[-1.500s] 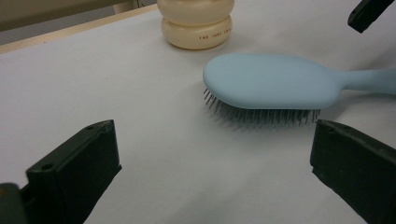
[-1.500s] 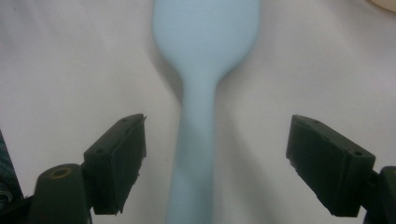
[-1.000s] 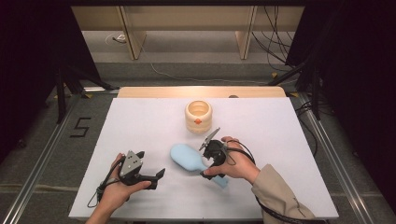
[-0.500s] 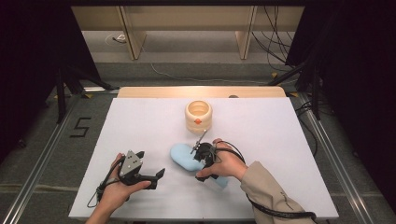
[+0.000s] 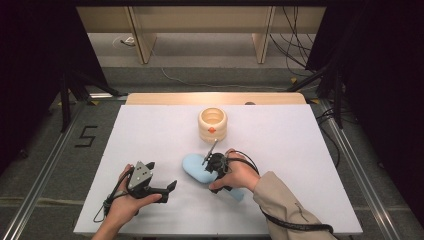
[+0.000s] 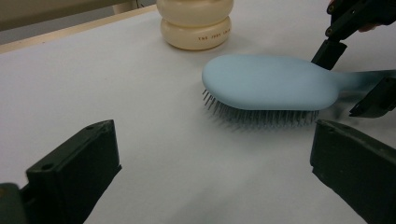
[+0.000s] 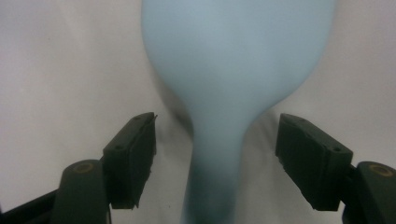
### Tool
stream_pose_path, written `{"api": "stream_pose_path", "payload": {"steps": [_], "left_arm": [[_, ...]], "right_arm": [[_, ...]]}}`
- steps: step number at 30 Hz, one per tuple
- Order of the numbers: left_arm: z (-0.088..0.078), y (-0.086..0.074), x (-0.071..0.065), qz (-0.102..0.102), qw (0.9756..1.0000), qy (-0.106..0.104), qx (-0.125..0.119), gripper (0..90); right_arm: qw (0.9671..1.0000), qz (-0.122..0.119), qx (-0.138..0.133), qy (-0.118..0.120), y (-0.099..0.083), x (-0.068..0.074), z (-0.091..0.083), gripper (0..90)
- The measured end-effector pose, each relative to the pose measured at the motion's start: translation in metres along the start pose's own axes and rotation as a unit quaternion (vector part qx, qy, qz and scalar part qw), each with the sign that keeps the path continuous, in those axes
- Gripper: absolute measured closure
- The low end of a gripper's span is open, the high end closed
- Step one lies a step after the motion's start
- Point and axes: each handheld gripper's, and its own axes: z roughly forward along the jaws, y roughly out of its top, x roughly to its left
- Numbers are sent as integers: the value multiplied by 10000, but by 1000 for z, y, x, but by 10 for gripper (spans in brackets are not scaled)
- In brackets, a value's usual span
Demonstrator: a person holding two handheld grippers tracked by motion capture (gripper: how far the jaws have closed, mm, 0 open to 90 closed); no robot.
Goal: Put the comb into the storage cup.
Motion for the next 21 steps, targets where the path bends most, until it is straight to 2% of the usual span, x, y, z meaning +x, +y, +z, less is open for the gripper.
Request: {"api": "stream_pose_path", "payload": {"steps": [3,4,9,21], "left_arm": [[0,0,0,-4,10000,-1,-1,8],[0,0,0,-2,10000,-2,0,9],[0,0,0,-3,10000,-10,3,9],[0,0,0,-6,10000,-18,-3,9]], "right_arm": [[9999,-9,112,2,1,-1,2,330],[9999,74,106,16,2,-1,3,333],[9999,65,108,37,3,-4,3,369],[9996,114,231,-116,7,-1,3,449]]}}
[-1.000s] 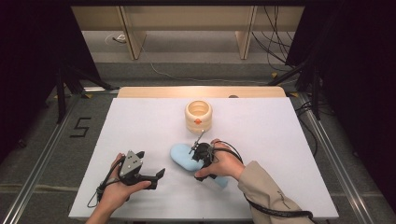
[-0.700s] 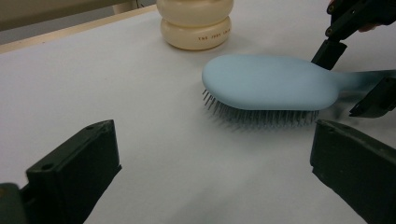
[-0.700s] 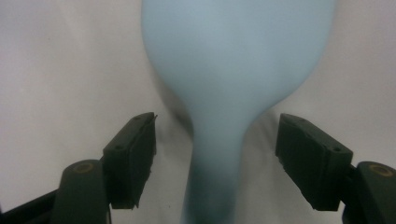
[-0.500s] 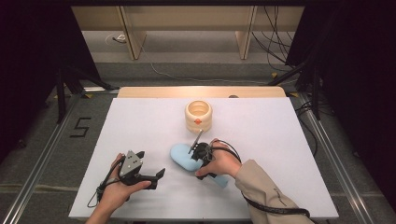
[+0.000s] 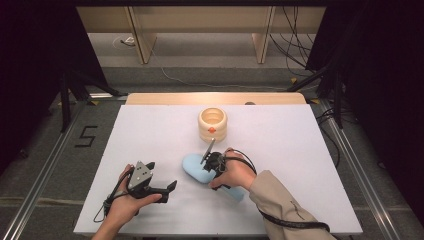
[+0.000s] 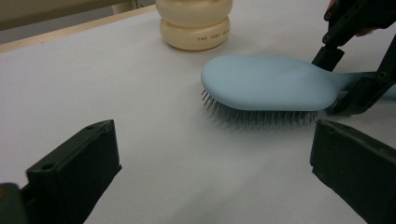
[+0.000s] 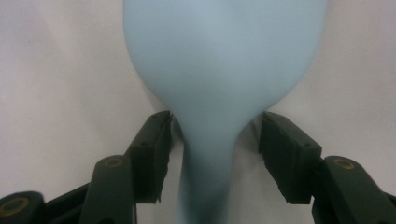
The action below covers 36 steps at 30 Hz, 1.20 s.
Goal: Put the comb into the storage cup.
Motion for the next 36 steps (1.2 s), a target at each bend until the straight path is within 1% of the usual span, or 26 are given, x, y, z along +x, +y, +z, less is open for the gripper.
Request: {"api": "stream_pose_path", "payload": {"steps": [2,4,5,13,15,18,22,23,26,29,36], "left_arm": [[0,0,0,1,10000,-4,1,9],[0,0,0,4,10000,-6,-1,9],[0,0,0,4,10000,-6,-1,9],[0,0,0,5,10000,-10,1,9],[0,0,0,8,10000,-8,2,9],[0,0,0,6,10000,-13,1,9],[0,0,0,5,10000,-18,9,9],[0,0,0,8,10000,-16,10,9],[0,0,-1,6,10000,-16,9,9],[0,0,-1,0,10000,-25,6,9],[1,0,-1,-4,10000,-30,13,10]], "right_arm": [[10000,0,37,-25,1,1,0,457],[10000,5,6,-1,1,2,0,466],[10000,-10,62,-11,1,2,0,472],[9999,56,138,-42,4,3,0,507],[9999,25,131,-65,4,2,0,520],[9997,87,178,-118,5,3,0,548],[9995,69,255,-161,7,3,0,580],[9995,129,249,-151,7,4,0,590],[9994,141,277,-136,8,4,0,610],[9993,166,329,-101,9,5,-1,664],[9989,195,406,-106,10,5,-1,688]]}}
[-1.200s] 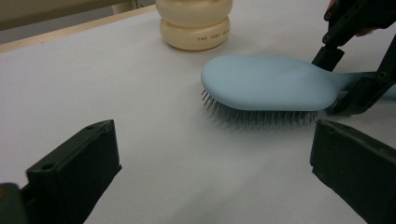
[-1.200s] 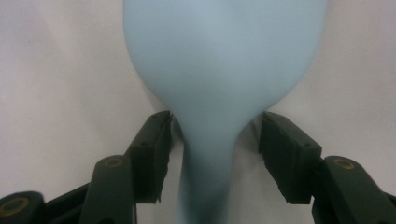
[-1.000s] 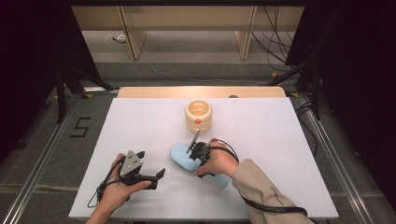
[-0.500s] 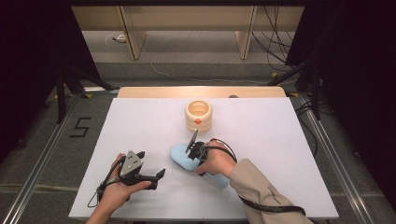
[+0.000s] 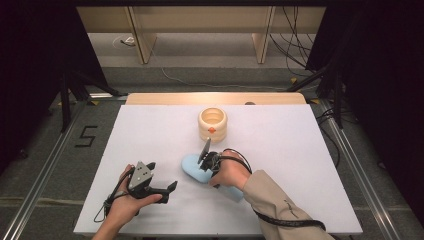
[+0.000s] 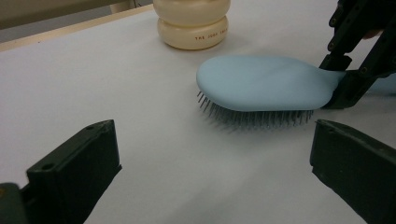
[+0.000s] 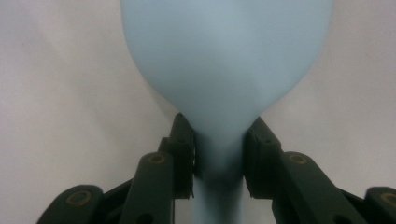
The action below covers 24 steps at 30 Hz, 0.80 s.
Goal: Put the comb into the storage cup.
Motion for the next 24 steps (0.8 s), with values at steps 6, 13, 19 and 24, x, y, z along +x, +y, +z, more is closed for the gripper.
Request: {"api": "stream_pose_path", "payload": {"steps": [6,13,19,24], "left_arm": [[0,0,0,14,10000,-3,5,10],[0,0,0,12,10000,-11,9,14],[1,0,-1,-1,10000,-29,7,15],[0,0,-1,10,10000,-18,5,15]], "right_arm": [[10000,9,-15,-22,-1,1,0,694],[10000,37,-49,21,-2,0,0,700],[10000,11,-65,17,-2,0,-1,701],[9999,13,-158,35,-3,0,-1,702]]}}
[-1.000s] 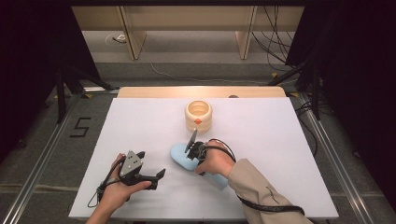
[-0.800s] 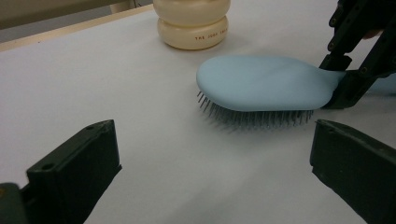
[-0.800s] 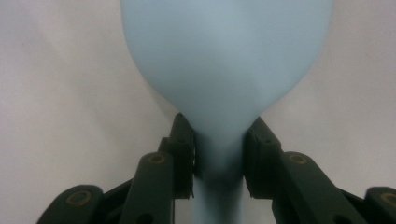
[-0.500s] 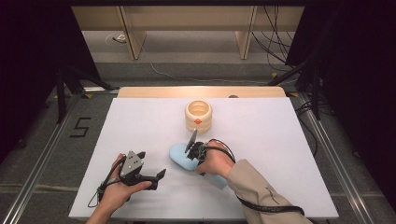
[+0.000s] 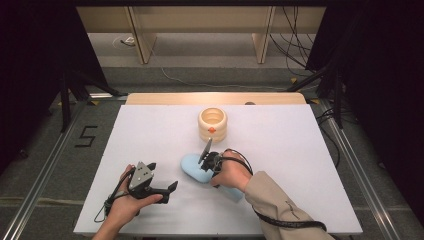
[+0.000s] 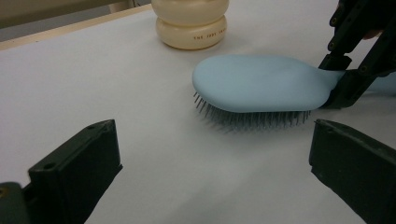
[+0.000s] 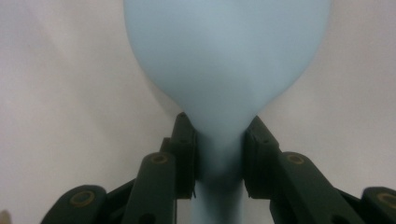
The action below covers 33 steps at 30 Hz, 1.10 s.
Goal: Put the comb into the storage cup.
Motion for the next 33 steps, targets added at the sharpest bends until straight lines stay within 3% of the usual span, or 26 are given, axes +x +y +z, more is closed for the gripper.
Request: {"api": "stream_pose_path", "payload": {"steps": [18,26,33], "left_arm": [[0,0,1,-36,10000,35,-7,12],[0,0,1,-43,10000,50,-15,12],[0,0,1,-42,10000,61,-18,12]], "right_arm": [[9992,75,-389,65,-5,0,-6,703],[9963,300,-798,136,-12,-3,-12,704],[9931,333,-1115,174,-20,-5,-18,704]]}}
